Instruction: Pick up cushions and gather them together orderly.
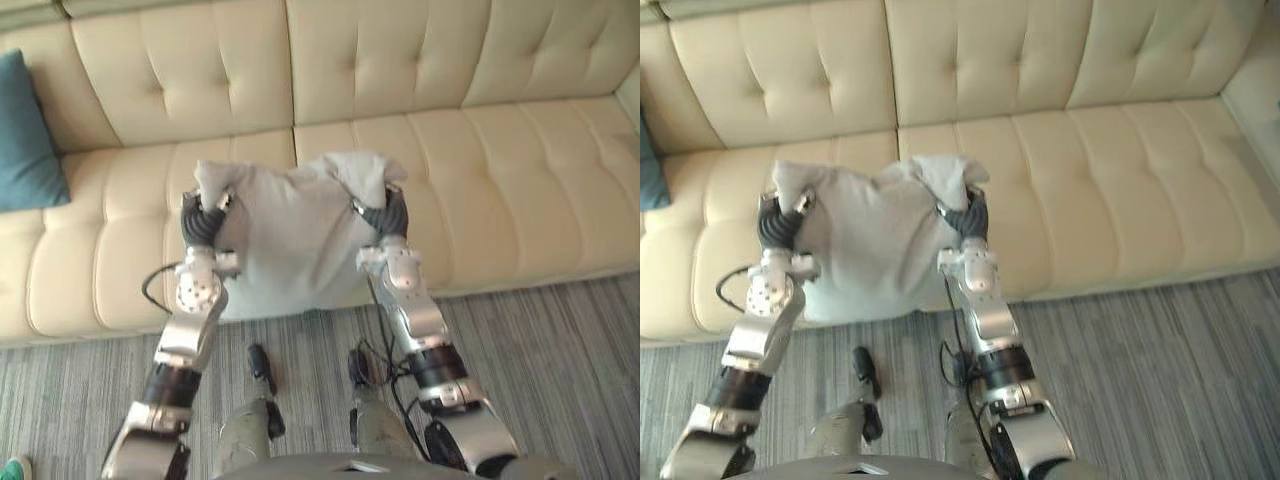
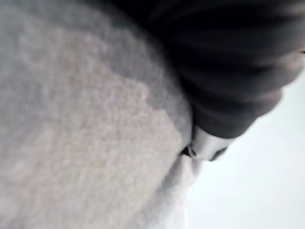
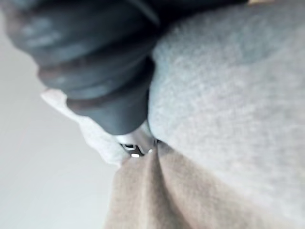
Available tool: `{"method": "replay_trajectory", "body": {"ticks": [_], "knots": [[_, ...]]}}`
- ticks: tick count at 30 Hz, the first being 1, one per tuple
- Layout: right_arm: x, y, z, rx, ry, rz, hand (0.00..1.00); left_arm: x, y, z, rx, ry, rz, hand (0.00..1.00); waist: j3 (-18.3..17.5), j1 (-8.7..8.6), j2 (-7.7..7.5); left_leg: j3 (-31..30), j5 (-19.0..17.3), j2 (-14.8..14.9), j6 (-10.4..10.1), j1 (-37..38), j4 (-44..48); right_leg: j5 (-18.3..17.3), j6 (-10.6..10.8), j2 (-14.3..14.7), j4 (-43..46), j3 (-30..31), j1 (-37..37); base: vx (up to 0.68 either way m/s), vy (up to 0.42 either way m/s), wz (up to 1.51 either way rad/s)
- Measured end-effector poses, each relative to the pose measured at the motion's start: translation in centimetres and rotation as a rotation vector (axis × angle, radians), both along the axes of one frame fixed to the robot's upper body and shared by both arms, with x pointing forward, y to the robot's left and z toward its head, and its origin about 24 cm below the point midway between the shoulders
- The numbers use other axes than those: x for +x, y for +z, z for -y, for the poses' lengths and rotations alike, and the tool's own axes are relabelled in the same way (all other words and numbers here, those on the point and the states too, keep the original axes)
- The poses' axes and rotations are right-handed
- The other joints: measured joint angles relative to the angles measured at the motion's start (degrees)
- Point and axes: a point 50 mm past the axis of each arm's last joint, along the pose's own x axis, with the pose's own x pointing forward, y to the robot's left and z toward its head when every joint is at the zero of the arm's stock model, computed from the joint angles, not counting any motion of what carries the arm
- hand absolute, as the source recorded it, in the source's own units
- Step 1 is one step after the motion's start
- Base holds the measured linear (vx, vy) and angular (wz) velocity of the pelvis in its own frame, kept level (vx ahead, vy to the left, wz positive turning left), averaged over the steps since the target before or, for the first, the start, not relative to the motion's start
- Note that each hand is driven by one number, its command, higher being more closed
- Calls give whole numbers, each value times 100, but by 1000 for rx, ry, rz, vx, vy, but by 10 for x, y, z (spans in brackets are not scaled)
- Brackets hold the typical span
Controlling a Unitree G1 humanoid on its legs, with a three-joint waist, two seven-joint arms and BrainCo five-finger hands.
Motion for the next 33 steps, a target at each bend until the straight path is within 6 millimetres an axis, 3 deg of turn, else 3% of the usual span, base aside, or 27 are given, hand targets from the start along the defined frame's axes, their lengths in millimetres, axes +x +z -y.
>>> {"method": "replay_trajectory", "body": {"ticks": [2, 4, 6, 10, 13, 19, 20, 21, 24, 27, 29, 31, 33], "knots": [[6, 21, -3, 10, -22, 63, 100, 16, 24, -1, 23, 28, 51, 100, 187, 62, 5, -76, 67, 43, -56, -172, -1, 55, -20, 58, 2, -30, -149, -85, -61, 4], [12, 51, -7, 28, -60, 149, 100, 33, 61, -2, 56, 62, 134, 100, 311, 100, 9, -222, 154, 99, -79, -466, -1, 100, -13, 93, 20, -131, -397, -65, -62, 13], [16, 97, -7, 68, -123, 284, 100, 46, 120, 1, 85, 92, 265, 100, 548, 138, 57, -389, 259, 123, -158, -794, -1, 153, 34, 123, 95, -253, -677, -46, -52, 20], [15, 174, -10, 169, -222, 487, 100, 46, 211, 12, 84, 135, 465, 100, 961, 204, 84, -614, 543, 110, -207, -1255, 2, 108, 50, 103, 354, -402, -1168, -7, 17, 16], [11, 205, -7, 275, -254, 549, 100, 36, 248, 22, 68, 117, 557, 100, 1051, 200, 87, -1023, 825, 24, -598, -1579, 3, -92, 51, -20, 691, -551, -1538, 39, 22, 34], [5, 225, -5, 377, -257, 584, 100, 23, 277, 34, 6, 92, 638, 100, 1069, 301, 89, -1288, 854, 7, -658, -1894, 1, -592, -5, -75, 1513, -732, -2101, 27, 48, 18], [2, 232, -4, 404, -251, 599, 100, 19, 285, 37, -26, 74, 658, 100, 1068, 335, 89, -1287, 672, 22, -838, -2011, -3, -673, 0, -84, 1721, -778, -2299, -11, 74, 13], [-1, 238, -4, 417, -250, 617, 100, 15, 291, 38, -42, 64, 678, 100, 1068, 358, 89, -1290, 492, 30, -840, -2127, -34, -711, -6, -95, 1848, -793, -2467, -20, 74, 8], [-9, 248, 0, 430, -253, 666, 100, 11, 298, 41, -51, 51, 699, 100, 1068, 381, 89, -1169, 412, -15, -732, -2371, -33, -737, 22, -200, 1983, -817, -2751, -15, 51, 12], [-10, 252, 6, 419, -275, 687, 100, 13, 295, 47, -75, 27, 685, 100, 1069, 376, 89, -1133, 669, -180, -536, -2450, 4, -1008, 90, -378, 2306, -826, -2915, 26, 17, 35], [-14, 261, 10, 414, -287, 717, 100, 13, 295, 49, -79, 21, 682, 100, 1068, 399, 89, -1135, 807, -288, -711, -2542, 5, -1251, 88, -525, 2602, -850, -3044, 33, -55, 52], [-19, 273, 4, 418, -273, 748, 100, 10, 300, 45, -97, 37, 703, 100, 1068, 447, 88, -1133, 810, -248, -710, -2645, 6, -1300, 69, -500, 2679, -882, -3176, -5, -104, 6], [-30, 291, 1, 385, -261, 817, 100, 0, 314, 41, -123, 43, 765, 100, 1068, 471, 88, -1108, 944, -179, -554, -2893, 7, -1298, 62, -429, 2713, -919, -3403, -19, -134, -4]]}}
